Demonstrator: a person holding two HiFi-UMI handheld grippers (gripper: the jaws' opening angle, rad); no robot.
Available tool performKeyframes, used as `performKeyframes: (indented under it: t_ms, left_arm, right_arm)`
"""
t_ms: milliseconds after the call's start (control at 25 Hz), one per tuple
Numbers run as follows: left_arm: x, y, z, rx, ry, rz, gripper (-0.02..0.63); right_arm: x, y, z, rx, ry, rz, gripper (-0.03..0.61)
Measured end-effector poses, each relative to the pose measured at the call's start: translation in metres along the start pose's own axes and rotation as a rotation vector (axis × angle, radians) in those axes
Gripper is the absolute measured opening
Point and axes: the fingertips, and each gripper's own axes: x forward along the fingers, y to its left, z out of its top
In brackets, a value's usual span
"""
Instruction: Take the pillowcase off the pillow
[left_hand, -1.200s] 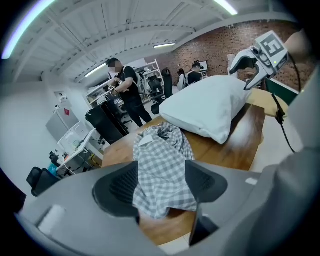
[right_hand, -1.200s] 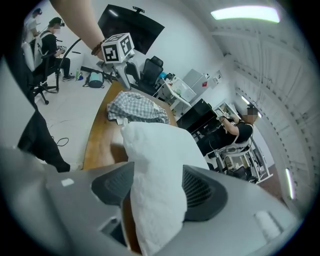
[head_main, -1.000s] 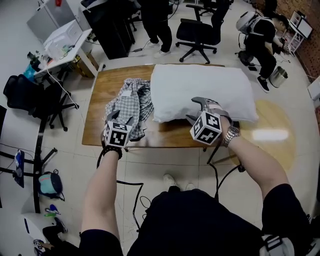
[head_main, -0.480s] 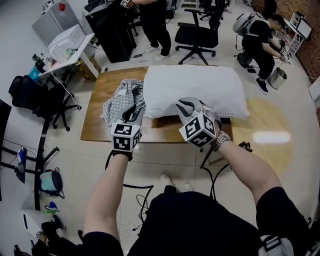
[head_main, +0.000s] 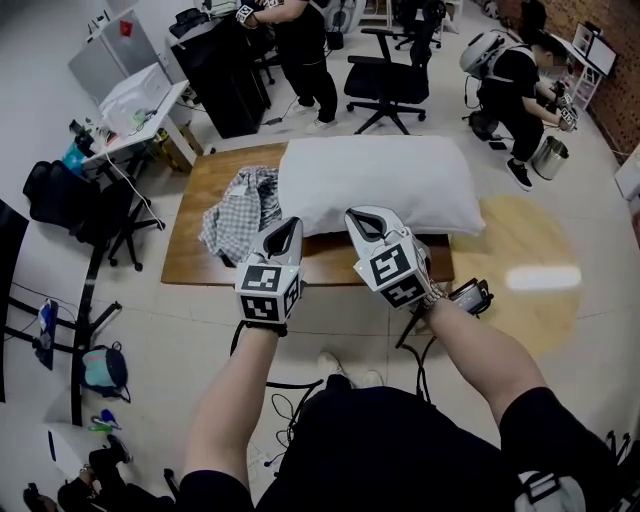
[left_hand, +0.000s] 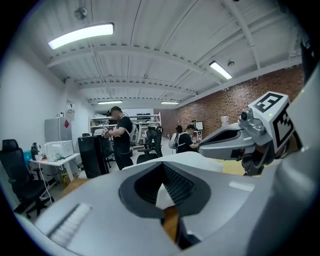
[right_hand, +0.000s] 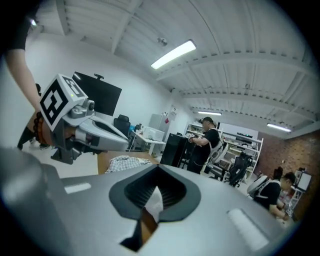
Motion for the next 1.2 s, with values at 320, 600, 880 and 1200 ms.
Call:
performKeyframes:
  t_ms: [320, 600, 880, 1200]
  left_arm:
    - [-0.015, -0.037, 0.032, 0.012, -0.08, -0.016, 0.003]
    - [-0.015, -0.052, 0.03, 0.015, -0.079, -0.024, 0.003]
    - [-0.013, -0.058, 0.023, 0.01, -0.06, -0.028, 0.003]
    - [-0.006, -0.062, 0.025, 0.001, -0.072, -0.036, 0.003]
  right_arm:
    - [-0.028, 0.008, 0.02, 0.056, -0.046, -0.003, 0.001]
    - [-0.038, 0.012, 0.025, 0.05, -0.055, -0.009, 0.0]
    - [-0.042, 0.012, 0.022, 0.054, -0.055, -0.013, 0.0]
    - [-0.038, 0.011, 0.02, 0.056, -0.058, -0.012, 0.0]
